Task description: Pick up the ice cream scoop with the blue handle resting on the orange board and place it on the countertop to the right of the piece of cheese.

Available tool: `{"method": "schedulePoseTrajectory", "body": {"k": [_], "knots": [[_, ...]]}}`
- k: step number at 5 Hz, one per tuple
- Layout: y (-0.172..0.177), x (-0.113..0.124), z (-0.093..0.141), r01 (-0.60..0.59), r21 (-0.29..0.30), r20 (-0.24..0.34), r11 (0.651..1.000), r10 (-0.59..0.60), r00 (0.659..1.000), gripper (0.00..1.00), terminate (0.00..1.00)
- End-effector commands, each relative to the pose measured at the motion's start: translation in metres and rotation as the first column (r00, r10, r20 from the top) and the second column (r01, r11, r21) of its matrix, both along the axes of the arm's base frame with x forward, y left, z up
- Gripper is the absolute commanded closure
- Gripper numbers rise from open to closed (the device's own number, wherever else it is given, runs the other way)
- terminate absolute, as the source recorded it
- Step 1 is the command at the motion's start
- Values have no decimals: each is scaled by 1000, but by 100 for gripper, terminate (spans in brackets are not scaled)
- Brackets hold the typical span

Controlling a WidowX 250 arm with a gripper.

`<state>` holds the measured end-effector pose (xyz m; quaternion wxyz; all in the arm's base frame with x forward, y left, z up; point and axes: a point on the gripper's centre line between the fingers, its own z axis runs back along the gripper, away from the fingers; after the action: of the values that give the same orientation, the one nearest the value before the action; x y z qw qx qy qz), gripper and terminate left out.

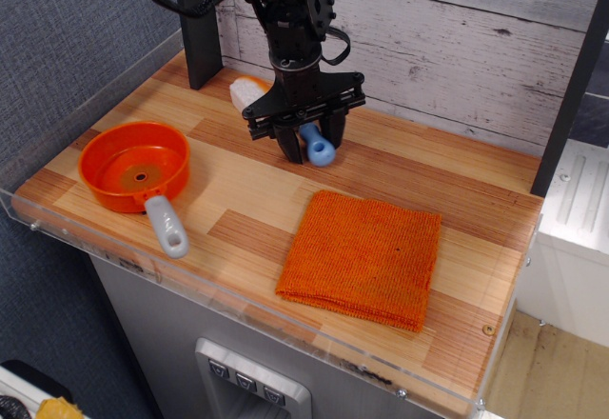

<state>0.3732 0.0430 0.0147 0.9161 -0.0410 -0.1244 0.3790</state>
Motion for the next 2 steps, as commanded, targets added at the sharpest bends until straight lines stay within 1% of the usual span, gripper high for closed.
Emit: {"method": "schedulePoseTrajectory", "body": {"k": [1,2], "knots": [[0,-5,17,1,17,29,1000,-1,1000,0,0],[-1,-4,29,4,29,59,1000,-5,998,0,0]]}}
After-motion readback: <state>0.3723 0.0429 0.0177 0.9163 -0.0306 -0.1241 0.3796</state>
